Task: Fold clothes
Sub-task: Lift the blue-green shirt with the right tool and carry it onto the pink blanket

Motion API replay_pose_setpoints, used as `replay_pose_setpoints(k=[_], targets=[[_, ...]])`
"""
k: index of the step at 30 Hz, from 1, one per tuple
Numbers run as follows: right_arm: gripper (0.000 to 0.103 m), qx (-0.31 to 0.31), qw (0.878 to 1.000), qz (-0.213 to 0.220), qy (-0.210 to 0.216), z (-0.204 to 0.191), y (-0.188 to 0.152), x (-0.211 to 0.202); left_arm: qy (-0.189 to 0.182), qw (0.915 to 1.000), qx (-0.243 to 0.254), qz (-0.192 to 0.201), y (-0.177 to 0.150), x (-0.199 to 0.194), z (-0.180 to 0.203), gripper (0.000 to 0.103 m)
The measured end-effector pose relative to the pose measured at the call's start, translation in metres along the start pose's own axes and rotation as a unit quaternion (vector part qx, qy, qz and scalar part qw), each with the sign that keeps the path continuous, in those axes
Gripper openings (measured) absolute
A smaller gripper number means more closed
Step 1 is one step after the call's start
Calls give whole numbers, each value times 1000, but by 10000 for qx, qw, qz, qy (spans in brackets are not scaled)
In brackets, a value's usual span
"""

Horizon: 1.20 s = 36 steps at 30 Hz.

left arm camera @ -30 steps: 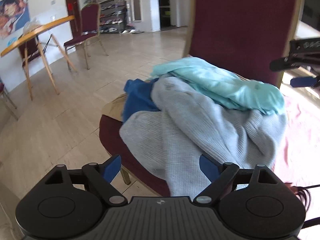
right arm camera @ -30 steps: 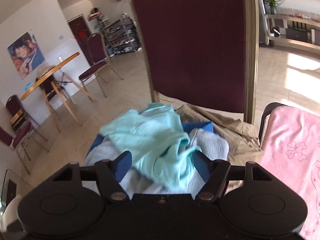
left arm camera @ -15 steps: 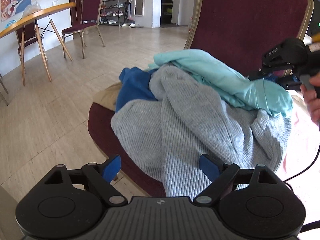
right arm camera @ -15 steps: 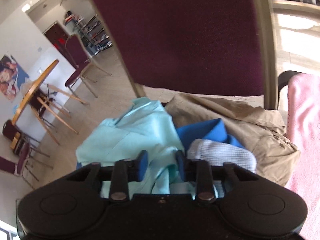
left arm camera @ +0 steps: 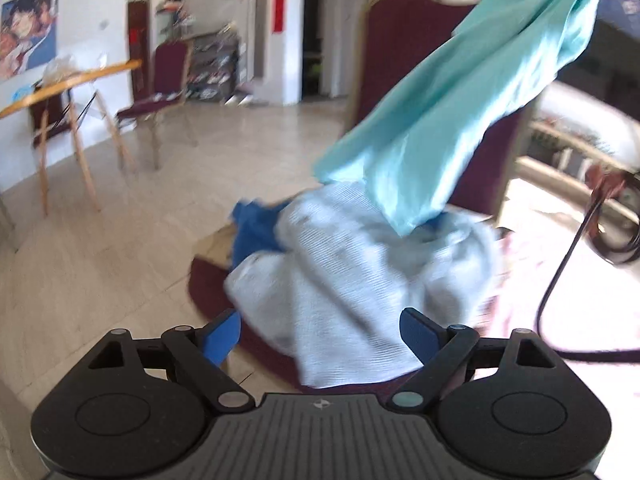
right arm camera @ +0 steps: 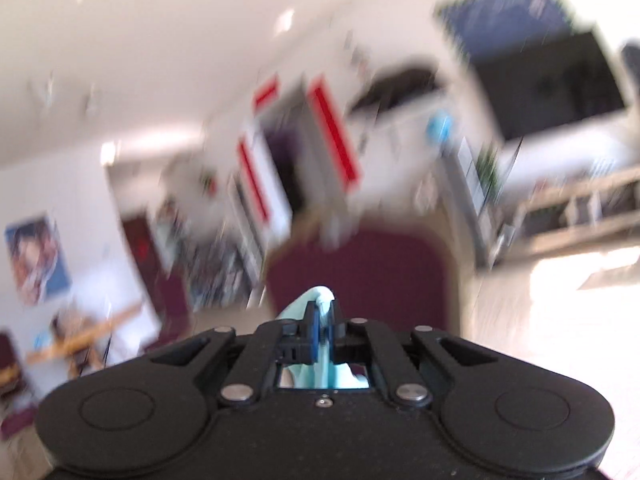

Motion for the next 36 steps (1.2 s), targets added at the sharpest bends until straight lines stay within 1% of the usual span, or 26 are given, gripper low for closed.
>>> replay_pose_setpoints(k=[1, 2, 5, 7, 9, 12, 14, 16, 17, 19, 21, 22, 24, 26, 28, 29, 30, 32, 33, 35, 36], targets=[[4, -37, 9996, 254, -82, 0, 25, -26, -132, 9999, 46, 96, 3, -12, 8, 87], [4, -54, 9990, 406, -177, 1, 45, -51, -268, 9994, 121, 185, 4, -24, 18, 87], [4, -56, 9968, 637, -470, 13, 85, -125, -706, 9959, 356, 431, 7, -59, 52, 89], [4, 16, 9959, 678, -595, 26, 95, -169, -1032, 9917, 592, 495, 0, -79, 80, 89], [4, 124, 9951, 695, -687, 41, 100, -209, -1330, 9858, 911, 478, -12, -94, 111, 89], [4, 297, 9945, 599, -803, 64, 89, -248, -1722, 9741, 1419, 360, -35, -111, 156, 90], [4, 383, 9941, 394, -934, 79, 75, -260, -1934, 9664, 1692, 105, -56, -112, 179, 90], [4, 495, 9924, 105, -1126, 96, 56, -260, -2144, 9579, 1898, -208, -76, -111, 198, 90], [4, 583, 9908, -32, -1217, 104, 45, -257, -2180, 9560, 1939, -312, -83, -108, 204, 90], [4, 844, 9877, -220, -1300, 120, 26, -250, -2097, 9543, 2088, -423, -96, -98, 209, 89], [4, 1065, 9855, -274, -1295, 130, 15, -236, -1932, 9552, 2190, -475, -104, -93, 205, 89], [4, 1160, 9848, -226, -1274, 130, 14, -230, -1862, 9559, 2218, -483, -104, -90, 202, 89], [4, 1327, 9835, 41, -1226, 135, 21, -226, -1721, 9572, 2272, -498, -104, -86, 195, 89], [4, 1516, 9791, 529, -1250, 143, 36, -243, -1571, 9615, 2209, -442, -95, -88, 187, 89], [4, 1740, 9684, 1041, -1451, 160, 47, -274, -1503, 9621, 2235, -426, -93, -85, 188, 89], [4, 1891, 9604, 1260, -1613, 177, 48, -291, -1469, 9624, 2248, -418, -93, -83, 188, 89], [4, 2043, 9513, 1429, -1812, 196, 44, -310, -1436, 9626, 2261, -410, -92, -81, 189, 89], [4, 2319, 9313, 1643, -2279, 235, 25, -347, -1369, 9630, 2287, -395, -90, -78, 190, 89], [4, 2424, 9215, 1629, -2560, 254, 8, -365, -1335, 9632, 2300, -387, -90, -76, 191, 89], [4, 2549, 9036, 1341, -3171, 291, -39, -394, -1268, 9636, 2326, -371, -88, -73, 192, 89], [5, 2595, 8945, 1110, -3466, 309, -65, -407, -1291, 9602, 2442, -405, -95, -72, 200, 89]])
Point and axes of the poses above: each gripper's, at about its wrist camera, not at the fingertips, and x roughly the way its jaws point, z to its right, y to its top, the point moved 10 cm from there along x, roughly the way its jaws point, and after that the axes turned 15 degrees about y, right-handed, at the moved point
